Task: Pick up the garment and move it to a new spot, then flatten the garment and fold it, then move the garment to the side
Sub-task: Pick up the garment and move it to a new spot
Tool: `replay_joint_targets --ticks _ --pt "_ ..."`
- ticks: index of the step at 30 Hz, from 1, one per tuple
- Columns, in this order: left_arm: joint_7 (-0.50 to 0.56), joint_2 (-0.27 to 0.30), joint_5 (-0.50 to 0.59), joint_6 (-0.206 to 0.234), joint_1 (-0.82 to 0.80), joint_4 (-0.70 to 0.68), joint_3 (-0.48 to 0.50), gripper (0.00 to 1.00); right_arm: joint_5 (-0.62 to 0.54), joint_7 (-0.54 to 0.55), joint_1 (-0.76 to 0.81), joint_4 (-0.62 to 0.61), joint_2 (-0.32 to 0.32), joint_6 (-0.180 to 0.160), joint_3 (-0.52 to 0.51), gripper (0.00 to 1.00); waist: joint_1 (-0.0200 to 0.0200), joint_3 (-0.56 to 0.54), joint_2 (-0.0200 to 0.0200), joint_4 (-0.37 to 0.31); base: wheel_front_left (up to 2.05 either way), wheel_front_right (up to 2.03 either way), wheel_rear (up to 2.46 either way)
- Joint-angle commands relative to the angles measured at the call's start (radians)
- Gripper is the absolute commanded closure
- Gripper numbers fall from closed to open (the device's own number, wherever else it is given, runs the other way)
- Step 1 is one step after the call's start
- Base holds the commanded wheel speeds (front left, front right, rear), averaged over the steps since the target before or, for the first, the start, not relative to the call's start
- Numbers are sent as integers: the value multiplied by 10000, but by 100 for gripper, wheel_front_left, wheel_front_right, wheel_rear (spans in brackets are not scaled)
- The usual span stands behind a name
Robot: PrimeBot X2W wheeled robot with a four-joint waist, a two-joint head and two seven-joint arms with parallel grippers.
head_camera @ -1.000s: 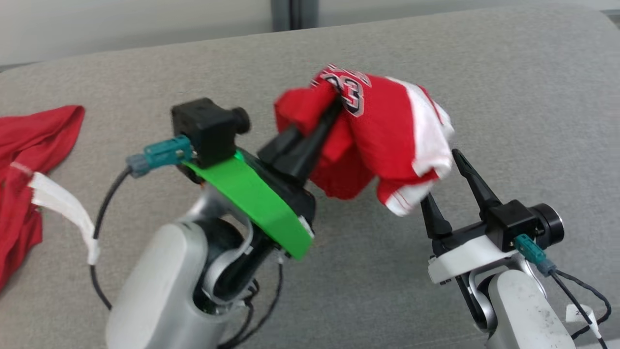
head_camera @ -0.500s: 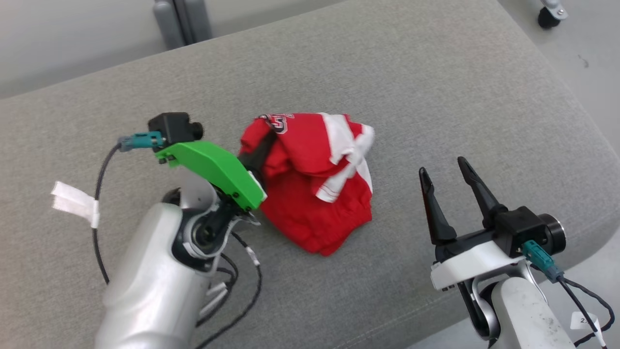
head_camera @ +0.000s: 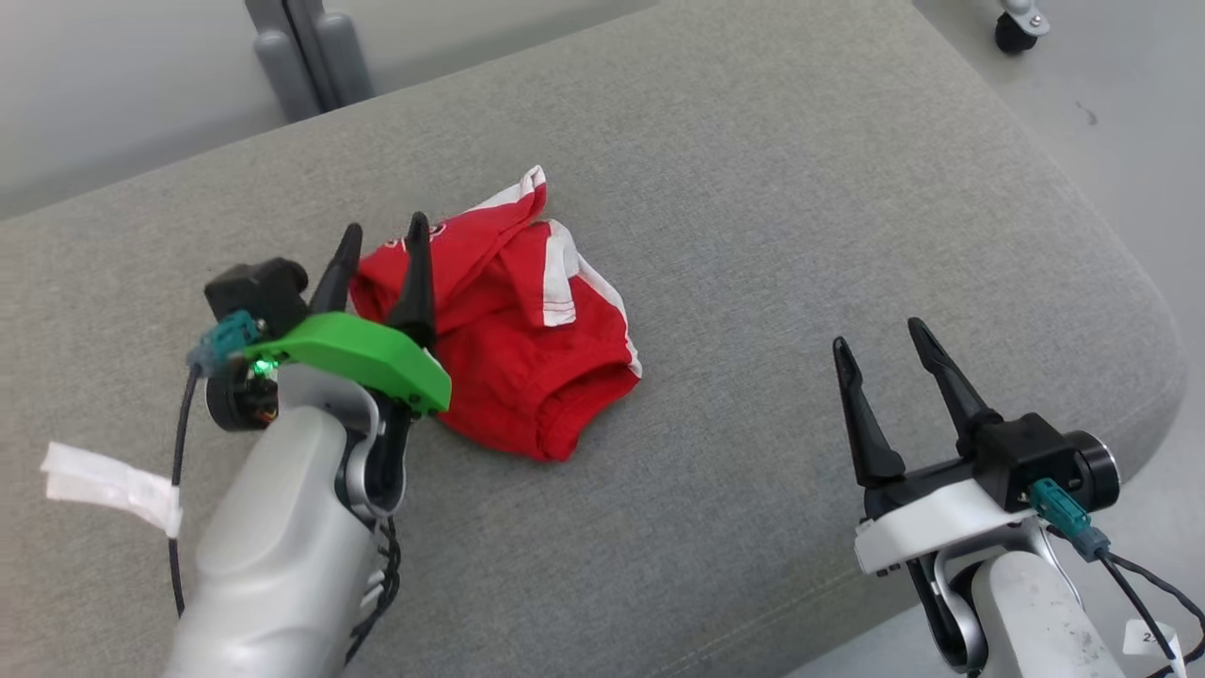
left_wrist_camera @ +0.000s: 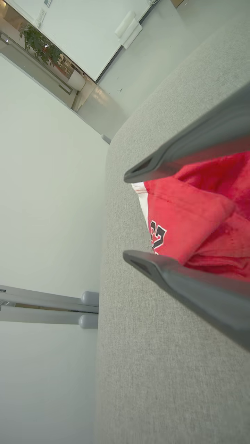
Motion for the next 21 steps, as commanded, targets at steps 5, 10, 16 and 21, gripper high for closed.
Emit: replay_joint_targets --ticks 5,10,16,21 --pt "-393 152 1158 373 1608 -1606 607 0 -284 -31 435 -162 -7 -13 -385 0 0 -637 -1 889 0 0 0" --pt "-389 -112 2549 517 3704 -3816 1311 0 -432 -31 753 -320 -3 -14 -847 0 0 -953 -1 1536 0 0 0" --pt "-378 -415 4248 662 5898 -5646 2188 0 -732 -31 1101 -444 -10 -14 -1395 0 0 -1251 -1 2242 0 0 0" --pt "-379 -566 5152 653 7185 -6211 2792 0 -886 -31 1457 -506 -9 -14 -1823 0 0 -1497 -1 2734 0 0 0"
